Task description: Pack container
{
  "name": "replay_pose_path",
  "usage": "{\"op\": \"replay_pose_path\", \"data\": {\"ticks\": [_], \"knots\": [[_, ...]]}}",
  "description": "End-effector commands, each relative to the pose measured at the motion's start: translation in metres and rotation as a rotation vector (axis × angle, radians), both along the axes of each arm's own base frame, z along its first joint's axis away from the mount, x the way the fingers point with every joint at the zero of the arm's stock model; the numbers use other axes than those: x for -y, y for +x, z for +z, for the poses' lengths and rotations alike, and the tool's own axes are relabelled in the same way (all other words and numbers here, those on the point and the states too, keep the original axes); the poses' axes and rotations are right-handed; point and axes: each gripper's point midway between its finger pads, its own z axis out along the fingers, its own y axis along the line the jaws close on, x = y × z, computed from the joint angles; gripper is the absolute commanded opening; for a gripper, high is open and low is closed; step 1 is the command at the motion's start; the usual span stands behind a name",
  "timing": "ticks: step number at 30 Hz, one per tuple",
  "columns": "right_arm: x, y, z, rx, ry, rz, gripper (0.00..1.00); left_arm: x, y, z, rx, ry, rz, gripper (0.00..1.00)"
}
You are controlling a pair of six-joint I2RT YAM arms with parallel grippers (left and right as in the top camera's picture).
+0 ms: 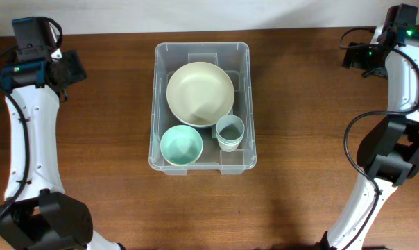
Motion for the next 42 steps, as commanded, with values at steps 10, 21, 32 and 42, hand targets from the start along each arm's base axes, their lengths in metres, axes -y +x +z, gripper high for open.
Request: {"op": "replay_pose_path", "data": {"ticks": [10, 21, 32, 42], "knots": [[-0.001, -0.001, 0.006, 0.012, 0.003, -0.009, 0.99, 0.013, 0.003, 0.002, 0.007, -0.06, -0.035, 1.0], [-0.001, -0.001, 0.006, 0.011, 0.003, -0.01, 0.99, 0.013, 0.002, 0.002, 0.008, -0.06, -0.035, 1.0], [-0.002, -0.001, 0.003, 0.004, 0.006, -0.007, 0.99, 0.013, 0.003, 0.002, 0.007, -0.06, -0.035, 1.0], [-0.09, -0.032, 0.22, 0.412, -0.098, 0.139, 0.99, 0.013, 0.002, 0.002, 0.008, -0.06, -0.035, 1.0]]}}
